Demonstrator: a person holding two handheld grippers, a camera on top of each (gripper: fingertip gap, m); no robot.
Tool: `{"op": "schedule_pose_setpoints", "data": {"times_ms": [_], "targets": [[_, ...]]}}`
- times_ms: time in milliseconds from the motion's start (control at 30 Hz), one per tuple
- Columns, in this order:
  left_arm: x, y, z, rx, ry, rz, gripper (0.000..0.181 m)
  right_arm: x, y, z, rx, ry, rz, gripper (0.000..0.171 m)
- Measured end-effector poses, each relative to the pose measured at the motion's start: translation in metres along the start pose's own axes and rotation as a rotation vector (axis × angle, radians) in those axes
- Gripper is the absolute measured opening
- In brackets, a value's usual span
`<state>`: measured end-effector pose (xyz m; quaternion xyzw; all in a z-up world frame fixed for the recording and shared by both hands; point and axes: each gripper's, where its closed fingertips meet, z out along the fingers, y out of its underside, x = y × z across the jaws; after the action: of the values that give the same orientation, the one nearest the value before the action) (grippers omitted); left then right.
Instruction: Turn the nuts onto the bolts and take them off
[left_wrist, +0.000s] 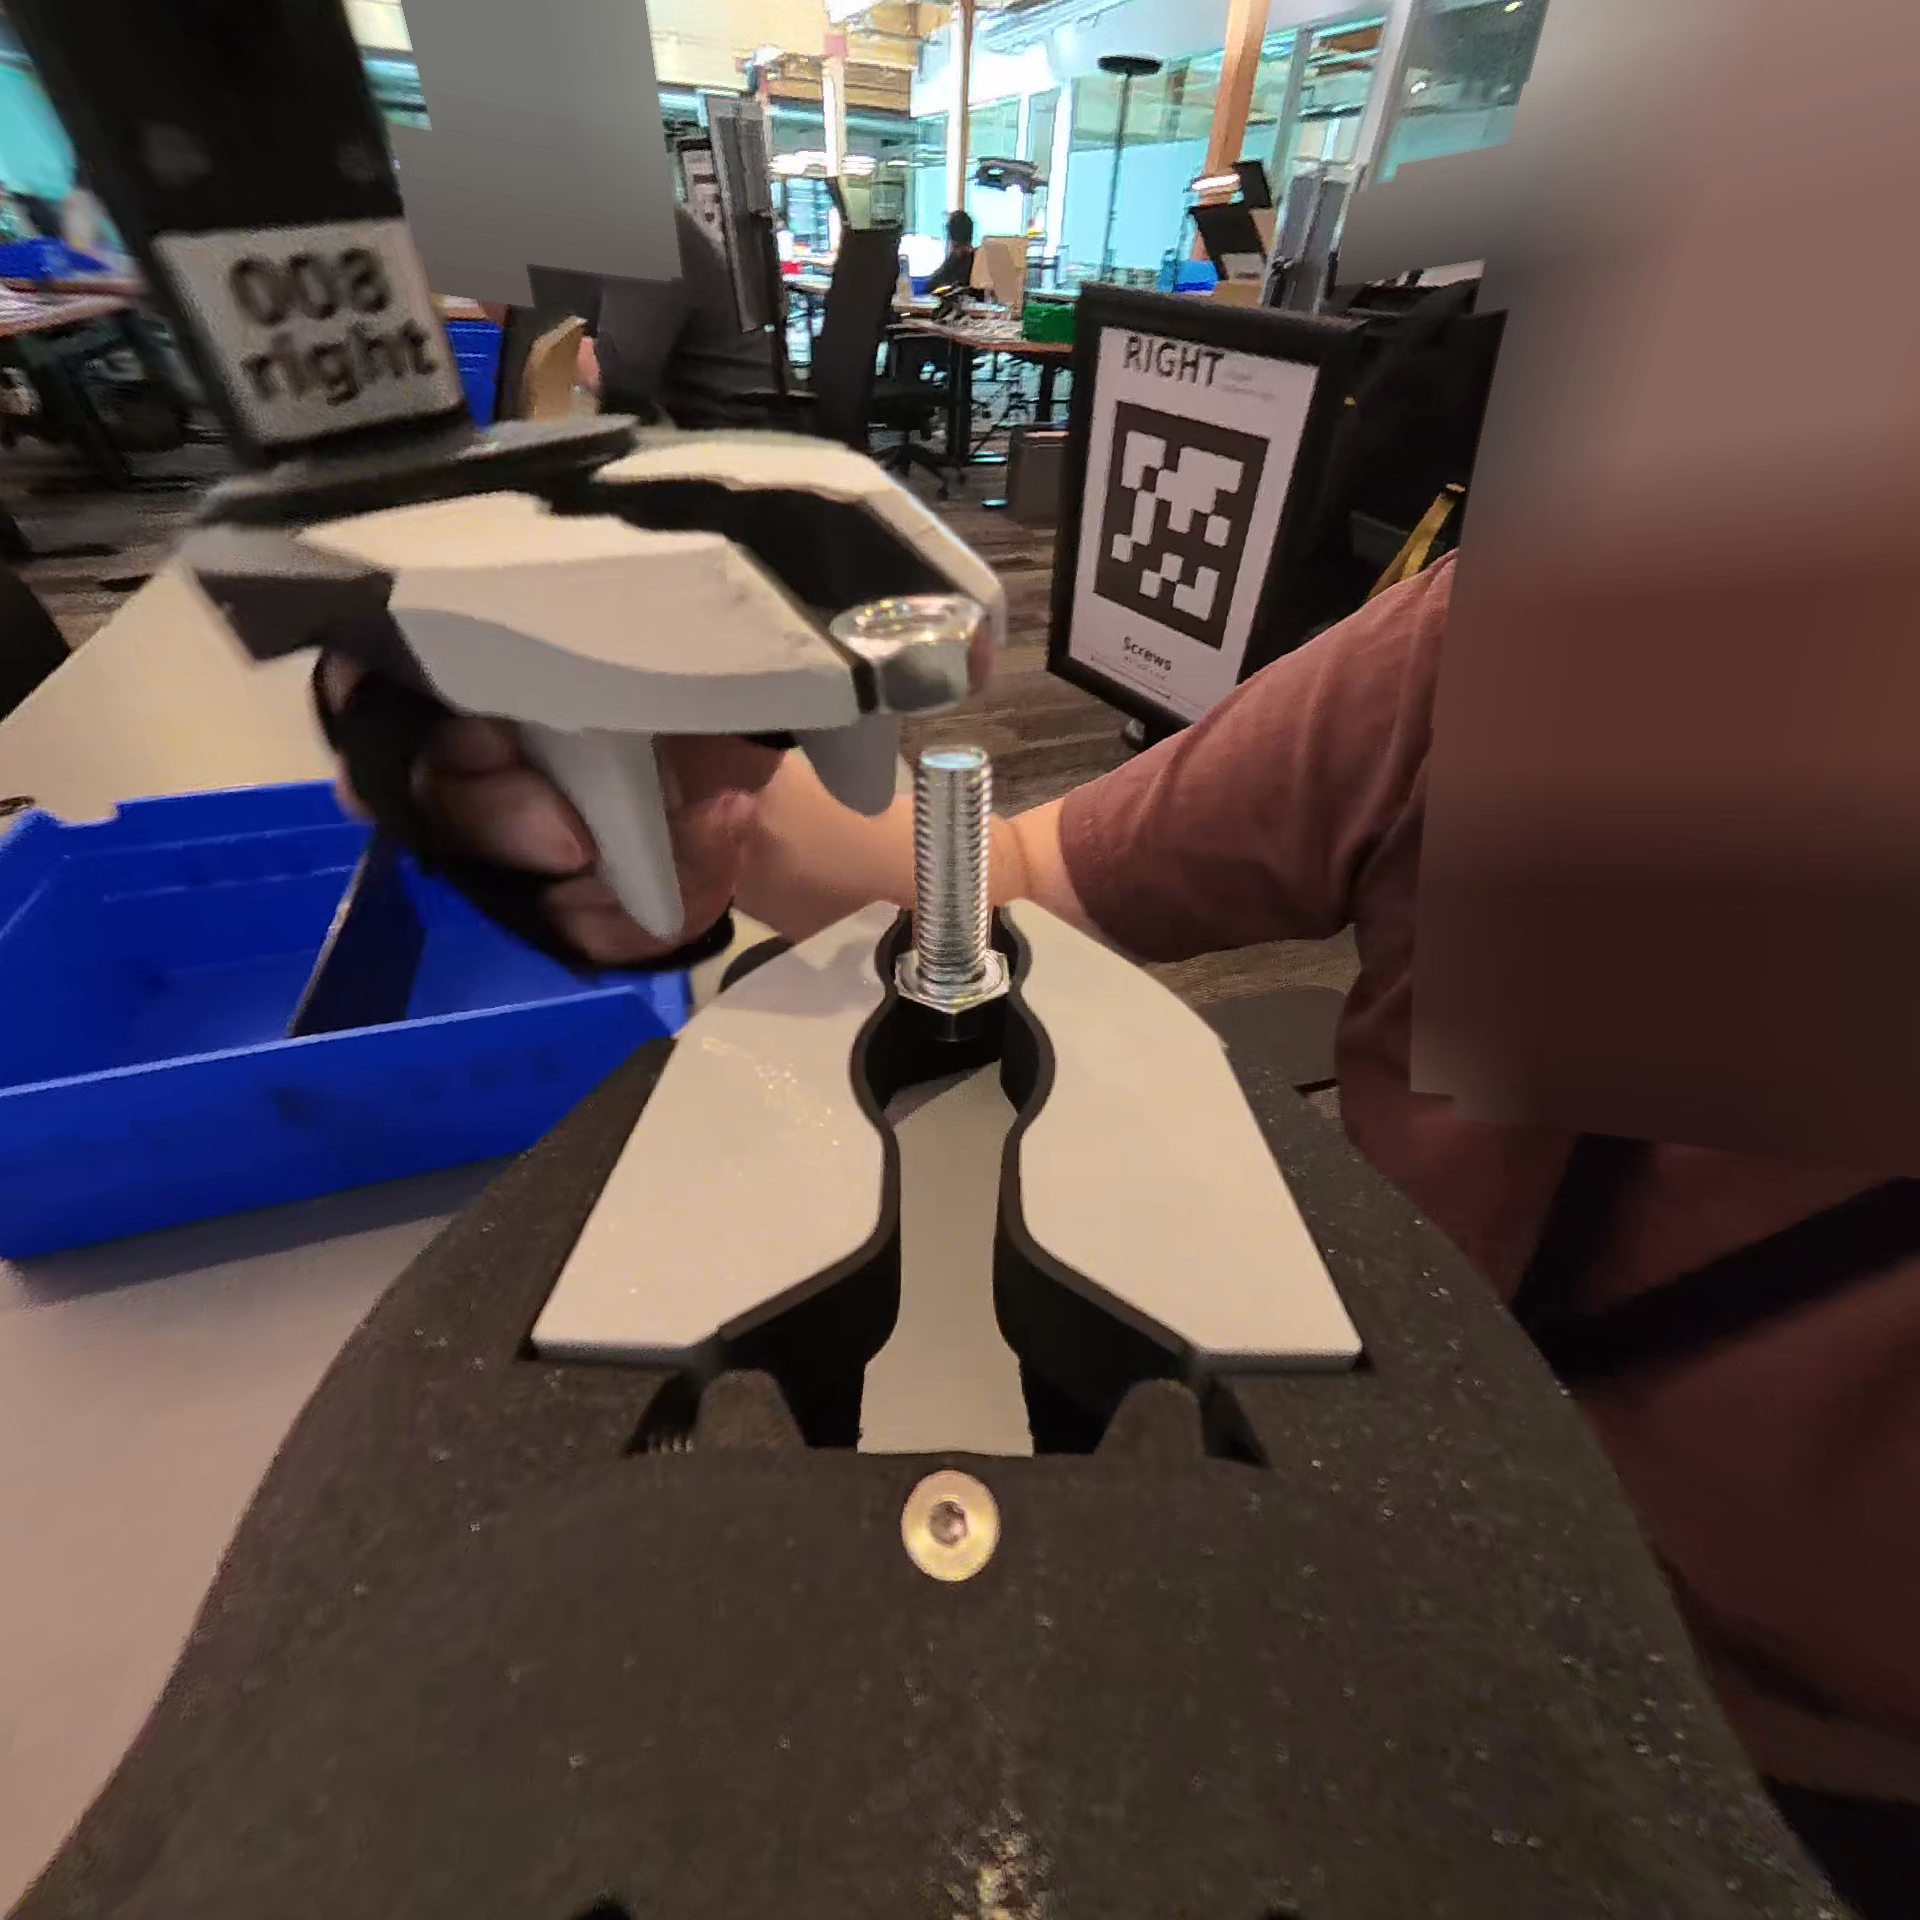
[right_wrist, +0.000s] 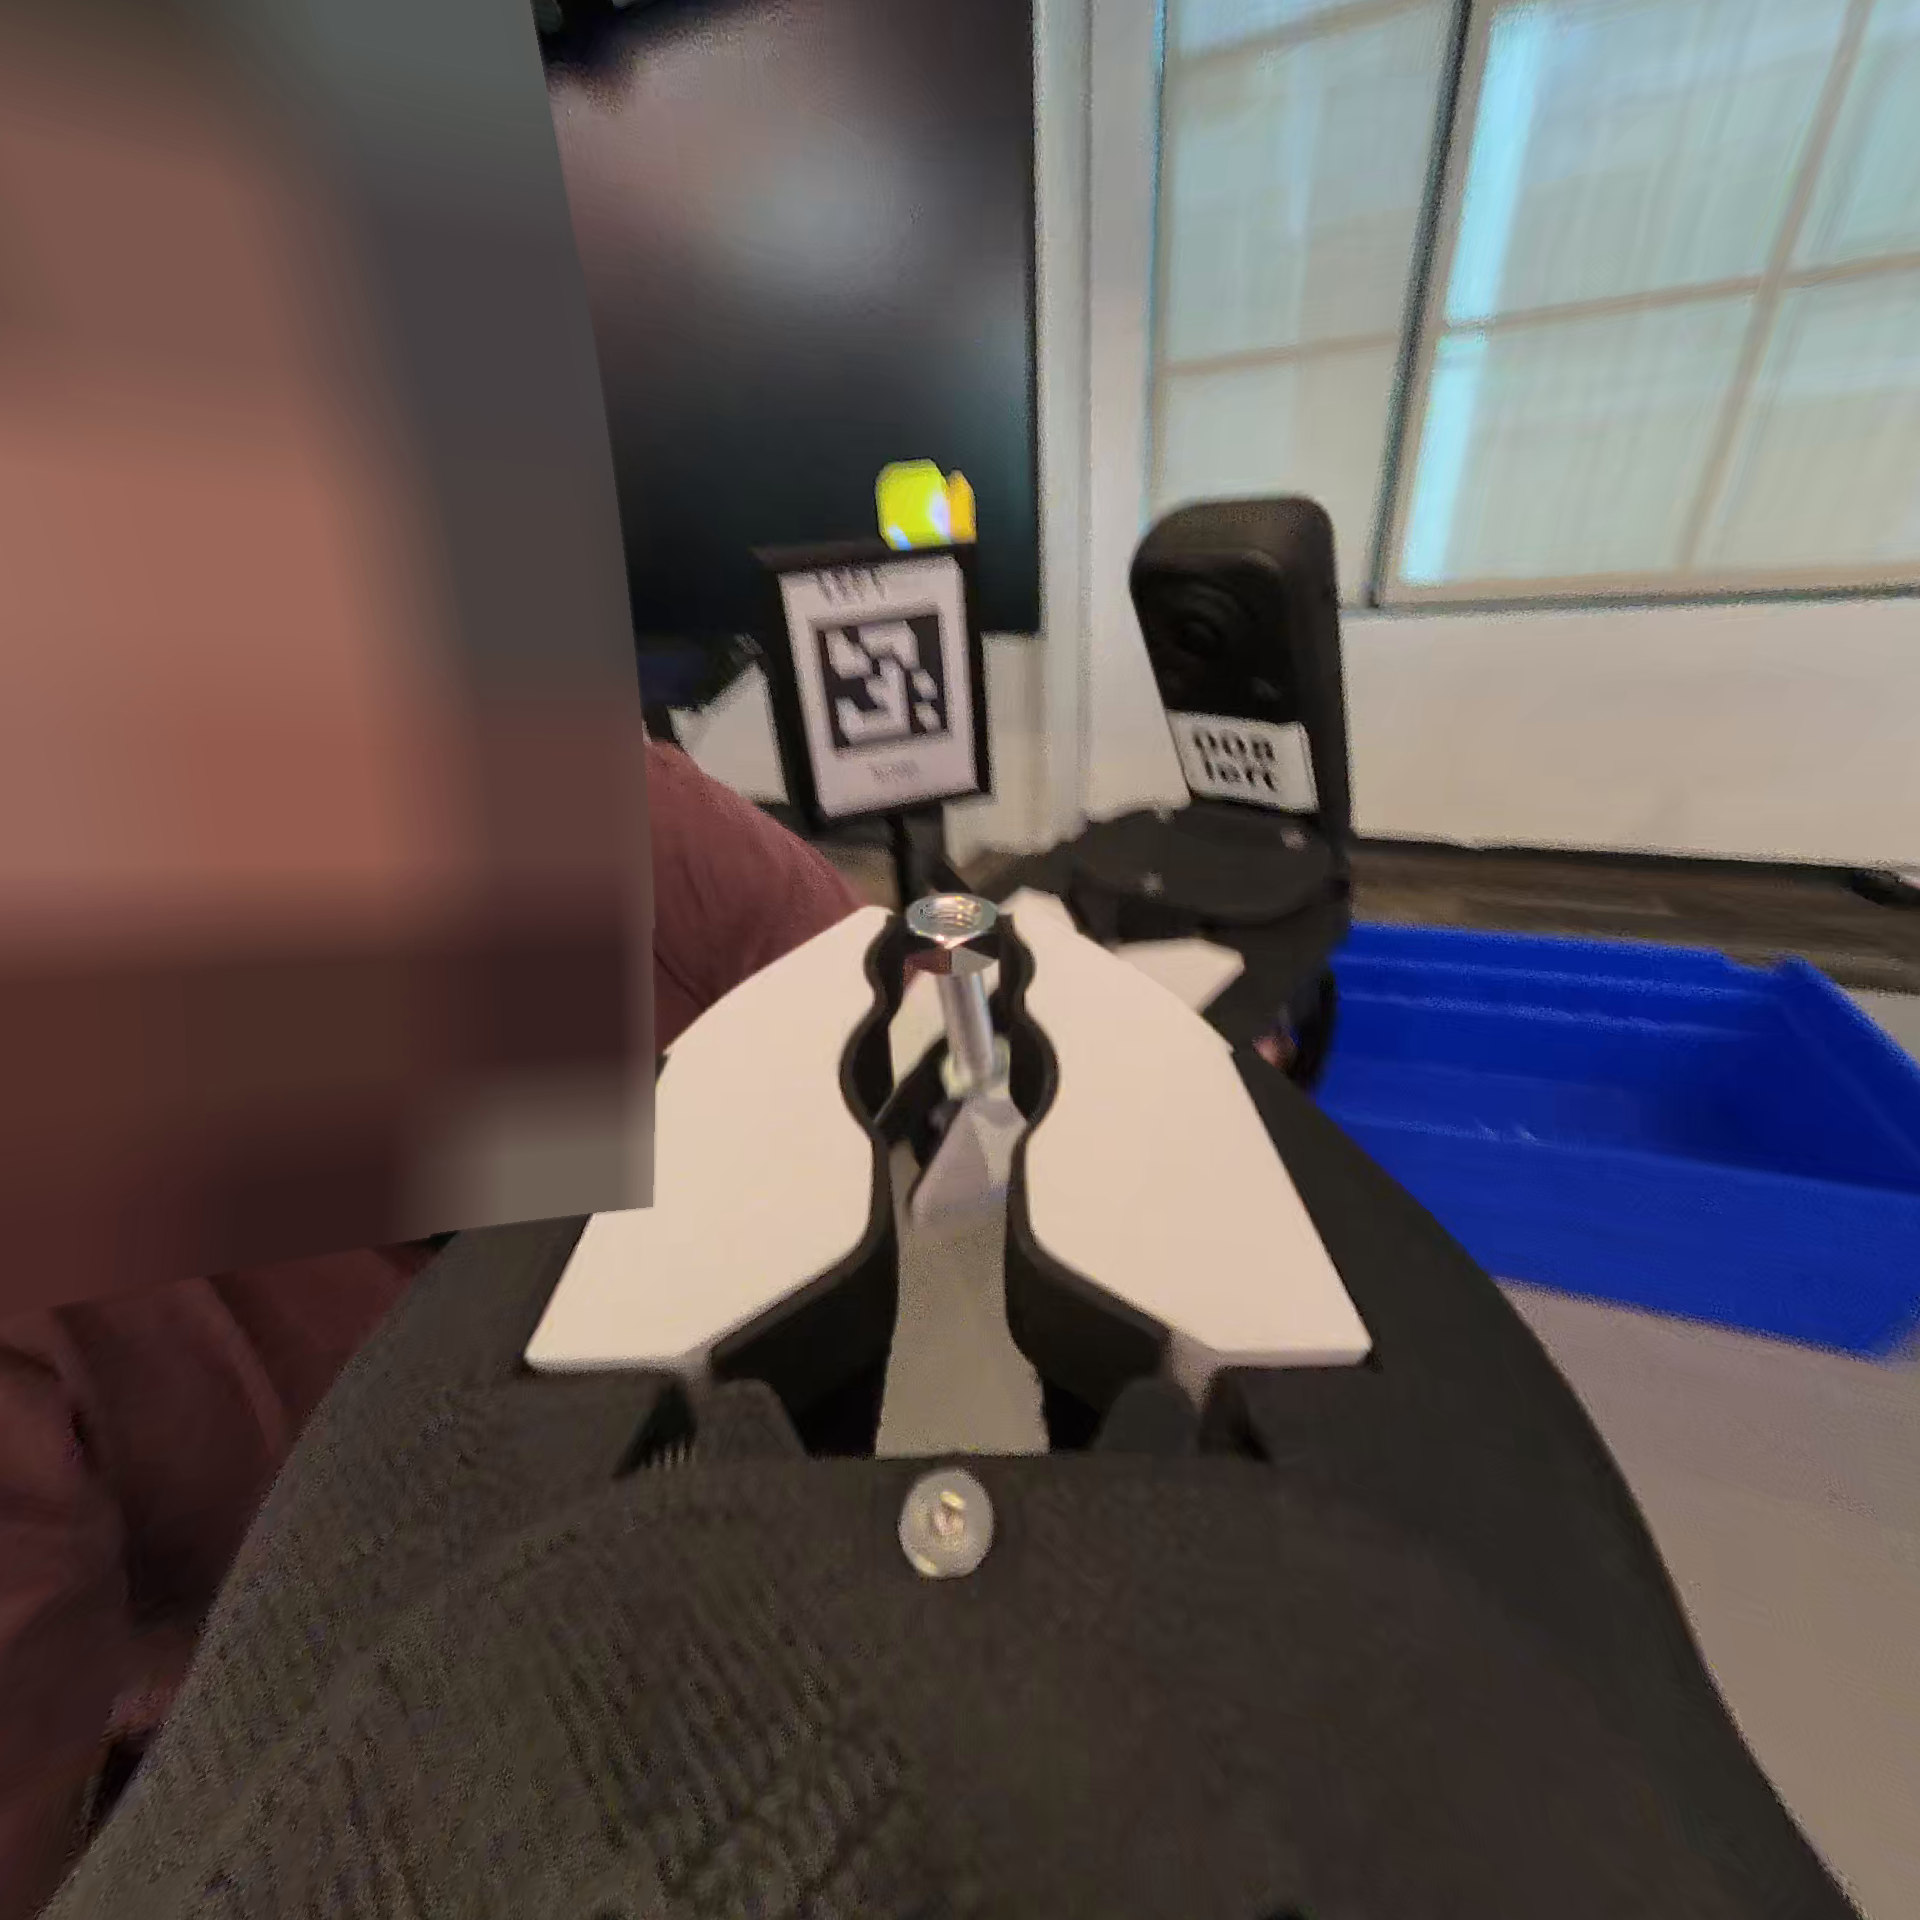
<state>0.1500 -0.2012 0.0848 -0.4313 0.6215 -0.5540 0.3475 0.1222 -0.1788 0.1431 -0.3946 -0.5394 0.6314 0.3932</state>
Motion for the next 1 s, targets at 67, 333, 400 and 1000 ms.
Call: {"op": "schedule_pose_setpoints", "data": {"times_ms": [67,333,400,1000], "targets": [[-0.005,-0.002,-0.007,-0.003,-0.04,0.009,0.014,0.009,0.018,-0.033,-0.24,0.18,-0.08,0.018],[-0.026,-0.001,-0.031,-0.069,-0.202,0.051,0.014,0.006,0.178,-0.3,-1.045,0.95,0.579,0.019],[-0.028,-0.002,-0.035,-0.064,-0.214,0.038,0.014,0.009,0.204,-0.318,-1.063,0.954,0.724,0.019],[-0.042,-0.013,-0.063,-0.027,-0.339,-0.003,0.014,0.034,0.121,-0.307,-1.025,1.301,0.407,0.039]]}}
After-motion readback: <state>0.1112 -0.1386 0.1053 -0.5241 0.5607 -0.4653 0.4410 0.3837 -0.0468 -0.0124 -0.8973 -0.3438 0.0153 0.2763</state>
